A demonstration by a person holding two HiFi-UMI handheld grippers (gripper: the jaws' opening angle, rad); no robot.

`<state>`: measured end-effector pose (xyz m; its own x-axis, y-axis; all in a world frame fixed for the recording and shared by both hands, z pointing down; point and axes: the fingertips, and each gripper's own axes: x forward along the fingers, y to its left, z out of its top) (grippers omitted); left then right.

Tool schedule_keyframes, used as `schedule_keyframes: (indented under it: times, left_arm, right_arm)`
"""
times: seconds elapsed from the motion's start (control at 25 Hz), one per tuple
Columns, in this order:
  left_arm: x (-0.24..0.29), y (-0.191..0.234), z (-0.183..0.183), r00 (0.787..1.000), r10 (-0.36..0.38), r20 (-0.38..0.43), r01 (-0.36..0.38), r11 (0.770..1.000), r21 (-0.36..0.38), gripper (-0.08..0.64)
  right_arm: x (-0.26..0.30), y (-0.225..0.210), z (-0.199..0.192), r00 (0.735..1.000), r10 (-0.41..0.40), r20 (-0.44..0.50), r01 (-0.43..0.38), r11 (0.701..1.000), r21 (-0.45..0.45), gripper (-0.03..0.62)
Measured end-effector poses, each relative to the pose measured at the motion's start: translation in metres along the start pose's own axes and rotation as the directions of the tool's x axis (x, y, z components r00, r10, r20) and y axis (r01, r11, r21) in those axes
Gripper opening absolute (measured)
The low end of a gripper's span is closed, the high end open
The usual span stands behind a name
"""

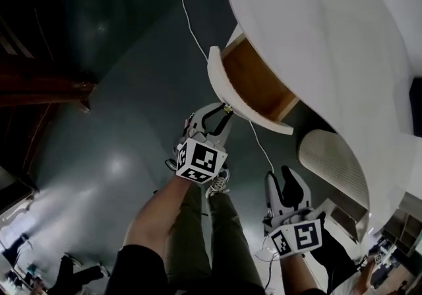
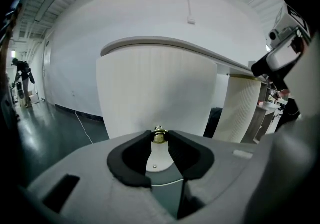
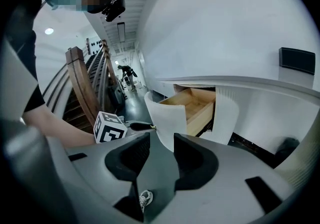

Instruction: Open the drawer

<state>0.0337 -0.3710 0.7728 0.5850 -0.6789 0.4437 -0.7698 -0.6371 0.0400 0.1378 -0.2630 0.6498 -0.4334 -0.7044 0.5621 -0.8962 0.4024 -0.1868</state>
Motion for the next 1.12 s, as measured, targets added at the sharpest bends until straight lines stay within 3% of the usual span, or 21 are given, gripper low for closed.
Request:
schedule_keyframes:
  times: [0.52, 1.12]
  left_arm:
    - [-0.047, 0.001, -0.029, 0.999, 0.032, -0.040, -0.032, 0.999, -0.009, 0.110]
    - [-0.077, 0.000, -0.048, 0.995, 0.064, -0.077, -0.066, 0.997, -0.029, 0.110]
  right_arm:
    - [-0.014, 0.026, -0.009, 0.992, 0.121, -0.039, -0.123, 0.990, -0.072, 0.152]
    - [-0.021, 0.035, -0.019, 0.982, 0.177, -0.069, -0.182, 0.981, -0.070, 0.152]
